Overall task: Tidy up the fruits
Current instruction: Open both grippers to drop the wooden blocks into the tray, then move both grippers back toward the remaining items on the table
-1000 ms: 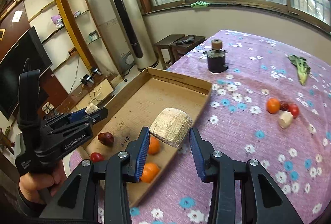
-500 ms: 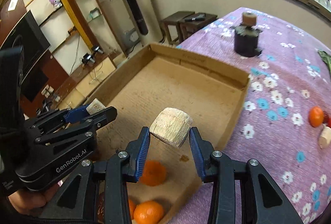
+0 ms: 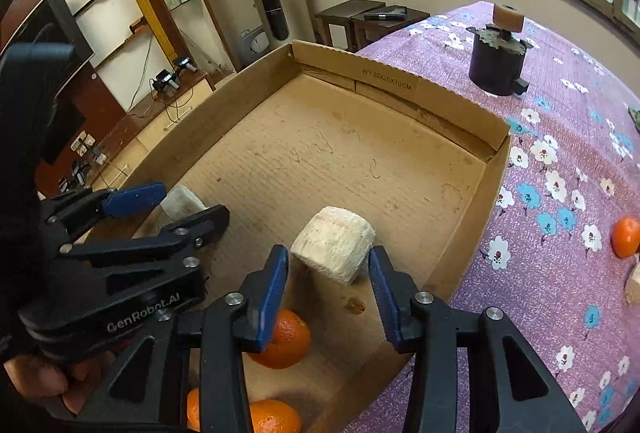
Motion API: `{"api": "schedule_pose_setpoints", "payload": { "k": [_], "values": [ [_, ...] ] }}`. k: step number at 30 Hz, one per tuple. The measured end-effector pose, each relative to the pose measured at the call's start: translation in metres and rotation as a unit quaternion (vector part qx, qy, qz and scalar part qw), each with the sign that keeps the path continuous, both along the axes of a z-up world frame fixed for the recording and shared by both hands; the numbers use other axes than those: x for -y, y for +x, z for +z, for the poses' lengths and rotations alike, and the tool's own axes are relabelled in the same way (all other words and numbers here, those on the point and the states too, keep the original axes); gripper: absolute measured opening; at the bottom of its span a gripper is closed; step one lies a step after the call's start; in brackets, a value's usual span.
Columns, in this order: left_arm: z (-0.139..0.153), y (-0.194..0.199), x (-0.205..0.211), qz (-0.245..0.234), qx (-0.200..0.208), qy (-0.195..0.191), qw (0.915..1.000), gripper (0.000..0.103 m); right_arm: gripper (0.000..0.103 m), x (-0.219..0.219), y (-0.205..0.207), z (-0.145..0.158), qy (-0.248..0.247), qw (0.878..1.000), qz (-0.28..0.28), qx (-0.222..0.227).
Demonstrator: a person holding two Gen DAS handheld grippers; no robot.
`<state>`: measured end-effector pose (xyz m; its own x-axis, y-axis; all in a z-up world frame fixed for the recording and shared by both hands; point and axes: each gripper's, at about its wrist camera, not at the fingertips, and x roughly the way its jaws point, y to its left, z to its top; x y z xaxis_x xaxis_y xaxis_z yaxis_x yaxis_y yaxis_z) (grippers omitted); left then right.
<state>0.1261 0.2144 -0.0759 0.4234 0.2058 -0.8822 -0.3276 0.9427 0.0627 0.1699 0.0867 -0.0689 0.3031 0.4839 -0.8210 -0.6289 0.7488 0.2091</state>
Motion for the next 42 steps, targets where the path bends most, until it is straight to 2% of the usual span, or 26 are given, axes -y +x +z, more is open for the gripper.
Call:
{"api": "schedule_pose_setpoints", "payload": {
  "k": [7, 16, 25, 36, 42],
  "values": [
    [0.018, -0.017, 0.004, 0.004, 0.030, 0.000, 0.9995, 0.065, 0.048, 0.023, -0.016, 0.020, 0.026, 1.000, -0.005, 0.011],
    [0.058, -0.048, 0.042, -0.011, 0.102, 0.007, 0.9947, 0.065, 0.051, 0.076, -0.047, 0.055, 0.072, 0.997, -0.032, 0.026],
    [0.064, -0.052, 0.084, -0.056, 0.107, -0.015, 0.9925, 0.065, 0.054, 0.142, -0.069, 0.061, 0.076, 0.993, -0.080, 0.034],
    [0.073, -0.053, 0.158, -0.125, 0.105, -0.014, 0.9865, 0.065, 0.054, 0.246, -0.078, 0.057, 0.064, 0.984, -0.161, 0.044],
    [0.076, -0.048, 0.194, -0.157, 0.101, -0.007, 0.9823, 0.065, 0.054, 0.283, -0.081, 0.055, 0.065, 0.979, -0.189, 0.046]
  ]
}}
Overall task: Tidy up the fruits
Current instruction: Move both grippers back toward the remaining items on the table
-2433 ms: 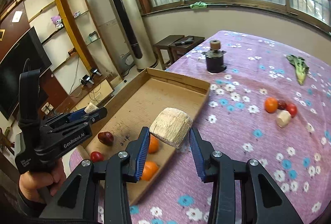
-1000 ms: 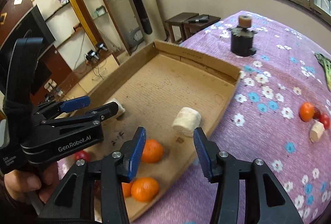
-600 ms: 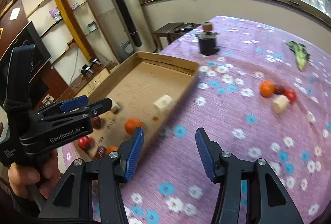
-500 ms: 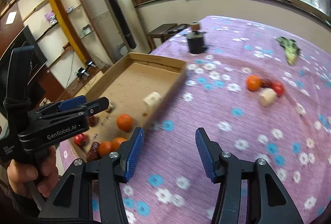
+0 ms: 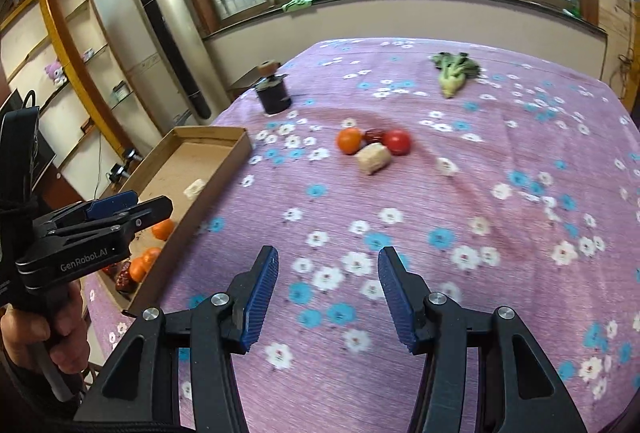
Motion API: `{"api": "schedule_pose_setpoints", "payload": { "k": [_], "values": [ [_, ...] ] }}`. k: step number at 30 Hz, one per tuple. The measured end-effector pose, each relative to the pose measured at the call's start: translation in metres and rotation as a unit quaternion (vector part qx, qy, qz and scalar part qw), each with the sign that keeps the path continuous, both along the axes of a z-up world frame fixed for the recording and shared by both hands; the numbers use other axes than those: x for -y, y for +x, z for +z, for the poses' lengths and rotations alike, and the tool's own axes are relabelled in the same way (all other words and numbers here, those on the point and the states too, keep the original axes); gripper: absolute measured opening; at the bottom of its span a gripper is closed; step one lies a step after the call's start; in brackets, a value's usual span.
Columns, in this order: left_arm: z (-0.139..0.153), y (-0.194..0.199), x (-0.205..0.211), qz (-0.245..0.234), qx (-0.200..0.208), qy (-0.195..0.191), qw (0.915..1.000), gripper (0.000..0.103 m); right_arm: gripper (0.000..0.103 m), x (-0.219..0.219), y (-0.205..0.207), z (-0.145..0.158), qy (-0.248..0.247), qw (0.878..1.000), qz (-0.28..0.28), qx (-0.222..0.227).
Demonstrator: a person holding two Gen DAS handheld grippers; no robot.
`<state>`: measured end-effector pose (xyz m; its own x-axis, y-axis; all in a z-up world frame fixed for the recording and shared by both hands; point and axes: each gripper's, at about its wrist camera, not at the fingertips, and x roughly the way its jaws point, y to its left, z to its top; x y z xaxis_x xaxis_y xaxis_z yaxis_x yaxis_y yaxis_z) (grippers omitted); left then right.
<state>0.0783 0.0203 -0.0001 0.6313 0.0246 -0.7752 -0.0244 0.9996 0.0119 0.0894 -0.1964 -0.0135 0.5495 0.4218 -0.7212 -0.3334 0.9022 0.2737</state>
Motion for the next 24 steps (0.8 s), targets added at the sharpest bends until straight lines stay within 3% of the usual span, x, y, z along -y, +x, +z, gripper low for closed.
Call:
{"api": "schedule_pose_setpoints", "payload": {
  "k": [16, 24],
  "values": [
    [-0.002, 0.018, 0.046, -0.038, -0.004, 0.012, 0.9992, 0.065, 0.054, 0.034, 0.009, -0.003, 0.008, 1.000, -0.023, 0.001],
    [-0.013, 0.043, 0.046, -0.036, -0.016, 0.002, 0.9992, 0.065, 0.053, 0.027, 0.045, -0.007, 0.010, 1.000, -0.024, -0.009]
  ]
}}
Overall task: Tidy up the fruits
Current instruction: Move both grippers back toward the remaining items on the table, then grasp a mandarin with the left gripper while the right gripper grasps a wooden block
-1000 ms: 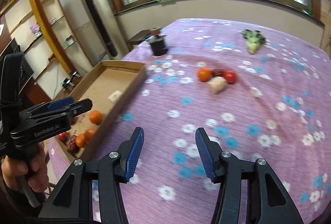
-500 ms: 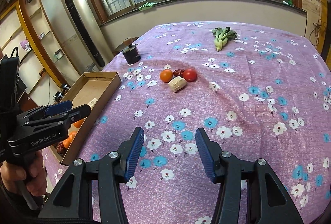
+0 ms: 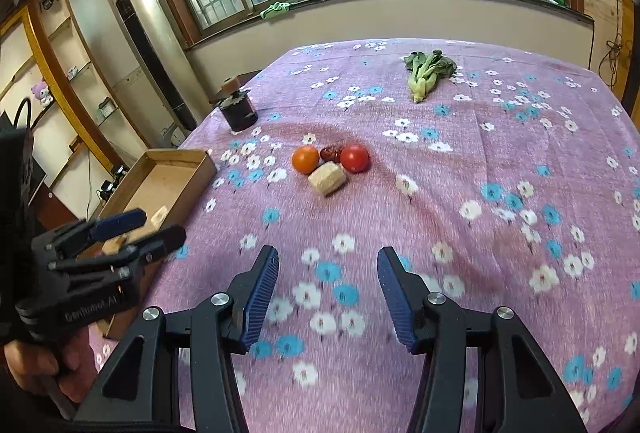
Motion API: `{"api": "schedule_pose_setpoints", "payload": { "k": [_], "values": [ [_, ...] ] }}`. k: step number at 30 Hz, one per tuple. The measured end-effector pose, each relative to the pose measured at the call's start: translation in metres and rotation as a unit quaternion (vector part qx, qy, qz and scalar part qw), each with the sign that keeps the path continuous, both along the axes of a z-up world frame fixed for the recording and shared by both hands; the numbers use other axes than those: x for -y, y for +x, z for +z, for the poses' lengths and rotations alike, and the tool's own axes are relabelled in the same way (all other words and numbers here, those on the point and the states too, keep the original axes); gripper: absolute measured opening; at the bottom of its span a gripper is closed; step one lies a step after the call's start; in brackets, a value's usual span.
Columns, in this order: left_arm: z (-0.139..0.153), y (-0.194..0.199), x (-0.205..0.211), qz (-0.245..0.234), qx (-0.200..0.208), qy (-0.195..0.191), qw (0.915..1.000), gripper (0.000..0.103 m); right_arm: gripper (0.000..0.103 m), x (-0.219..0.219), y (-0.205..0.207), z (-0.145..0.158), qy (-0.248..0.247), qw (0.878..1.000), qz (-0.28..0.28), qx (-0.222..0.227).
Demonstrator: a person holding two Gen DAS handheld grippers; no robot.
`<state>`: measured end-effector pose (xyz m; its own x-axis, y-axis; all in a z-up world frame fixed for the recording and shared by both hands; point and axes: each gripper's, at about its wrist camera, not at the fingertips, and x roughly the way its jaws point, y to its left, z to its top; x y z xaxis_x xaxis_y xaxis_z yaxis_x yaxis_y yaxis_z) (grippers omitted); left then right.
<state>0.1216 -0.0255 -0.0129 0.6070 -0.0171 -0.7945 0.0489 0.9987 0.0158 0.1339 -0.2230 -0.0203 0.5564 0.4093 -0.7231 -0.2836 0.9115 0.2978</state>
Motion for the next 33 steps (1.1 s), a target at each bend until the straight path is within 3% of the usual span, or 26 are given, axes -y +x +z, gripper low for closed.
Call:
{"api": "schedule_pose_setpoints", "payload": {
  "k": [9, 12, 20, 21, 32, 33],
  "values": [
    [-0.011, 0.047, -0.023, 0.042, -0.005, -0.025, 0.9988, 0.065, 0.050, -0.040, 0.065, -0.037, -0.007, 0.999, 0.021, -0.027],
    [-0.018, 0.065, -0.023, 0.035, -0.013, -0.036, 0.9987, 0.065, 0.050, -0.054, 0.086, -0.052, 0.003, 0.999, 0.030, -0.042],
    [-0.043, 0.110, -0.007, 0.007, -0.044, -0.049, 0.9978, 0.065, 0.047, -0.066, 0.118, -0.069, -0.042, 0.999, -0.006, -0.026],
    [-0.045, 0.113, -0.003, 0.002, -0.046, -0.050, 0.9977, 0.065, 0.040, -0.066, 0.119, -0.069, -0.039, 0.999, -0.002, -0.026],
    [-0.075, 0.146, 0.037, -0.027, -0.065, -0.053, 0.9961, 0.065, 0.040, -0.010, 0.066, -0.059, 0.021, 0.998, -0.020, -0.053],
    [-0.075, 0.147, 0.040, -0.027, -0.060, -0.047, 0.9967, 0.061, 0.040, -0.007, 0.061, -0.059, 0.022, 0.998, -0.020, -0.053]
  ]
}}
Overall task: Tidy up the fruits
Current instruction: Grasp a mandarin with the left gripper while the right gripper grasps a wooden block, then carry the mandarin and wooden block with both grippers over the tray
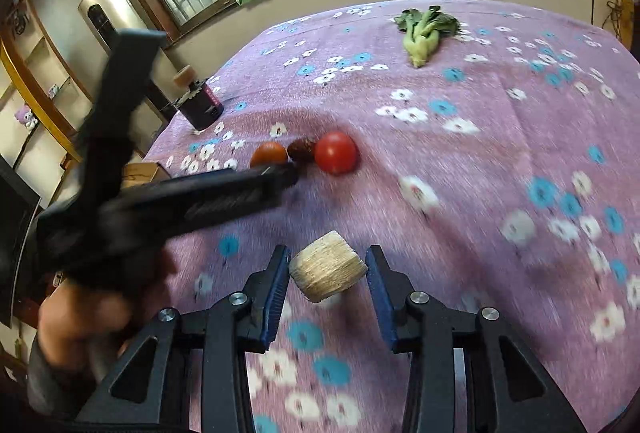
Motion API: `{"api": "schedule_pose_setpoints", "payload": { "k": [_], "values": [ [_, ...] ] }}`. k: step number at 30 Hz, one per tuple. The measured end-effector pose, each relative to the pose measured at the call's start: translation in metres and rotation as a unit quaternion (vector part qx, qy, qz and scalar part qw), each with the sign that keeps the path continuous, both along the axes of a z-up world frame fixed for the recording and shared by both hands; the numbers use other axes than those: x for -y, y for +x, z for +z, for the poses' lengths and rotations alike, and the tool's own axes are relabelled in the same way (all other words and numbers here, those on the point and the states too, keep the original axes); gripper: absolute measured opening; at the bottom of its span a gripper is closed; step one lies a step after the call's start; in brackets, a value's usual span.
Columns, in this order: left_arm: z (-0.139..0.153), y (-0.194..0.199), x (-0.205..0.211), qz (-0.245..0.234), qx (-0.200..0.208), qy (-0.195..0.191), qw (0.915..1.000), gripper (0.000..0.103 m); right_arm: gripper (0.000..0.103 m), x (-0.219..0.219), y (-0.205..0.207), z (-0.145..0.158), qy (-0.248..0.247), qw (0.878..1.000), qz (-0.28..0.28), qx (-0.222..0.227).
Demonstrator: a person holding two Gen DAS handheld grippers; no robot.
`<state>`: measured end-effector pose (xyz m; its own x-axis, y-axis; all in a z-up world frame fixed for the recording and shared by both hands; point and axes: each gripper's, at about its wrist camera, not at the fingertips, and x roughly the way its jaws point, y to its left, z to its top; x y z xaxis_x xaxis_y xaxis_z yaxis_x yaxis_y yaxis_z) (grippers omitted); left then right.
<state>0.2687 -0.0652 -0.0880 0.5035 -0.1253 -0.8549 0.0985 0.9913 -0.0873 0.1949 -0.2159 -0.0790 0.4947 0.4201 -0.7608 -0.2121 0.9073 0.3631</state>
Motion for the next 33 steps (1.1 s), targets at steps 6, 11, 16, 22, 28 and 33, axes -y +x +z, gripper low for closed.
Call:
{"api": "schedule_pose_setpoints", "payload": {
  "k": [6, 11, 16, 22, 28, 33],
  "values": [
    [0.002, 0.000, 0.008, -0.012, 0.018, 0.023, 0.9995, 0.029, 0.040, 0.008, -0.020, 0.004, 0.009, 1.000, -0.007, -0.002],
    [0.020, -0.039, 0.008, -0.011, 0.049, 0.052, 0.9974, 0.029, 0.040, 0.017, -0.038, 0.018, 0.021, 1.000, -0.013, 0.011],
    [0.043, -0.080, -0.007, 0.008, 0.075, 0.066, 0.9950, 0.029, 0.040, 0.018, -0.053, 0.033, 0.014, 0.999, -0.013, 0.026],
    [0.063, -0.124, -0.023, 0.034, 0.099, 0.091, 0.9904, 0.029, 0.040, 0.013, -0.070, 0.047, 0.017, 0.999, -0.010, 0.041],
    [0.075, -0.156, -0.040, 0.067, 0.117, 0.107, 0.9851, 0.029, 0.040, 0.002, -0.090, 0.064, 0.017, 0.998, 0.000, 0.060],
    [0.080, -0.175, -0.054, 0.084, 0.131, 0.128, 0.9795, 0.029, 0.040, -0.013, -0.103, 0.075, 0.009, 0.997, 0.009, 0.079]
  ]
}}
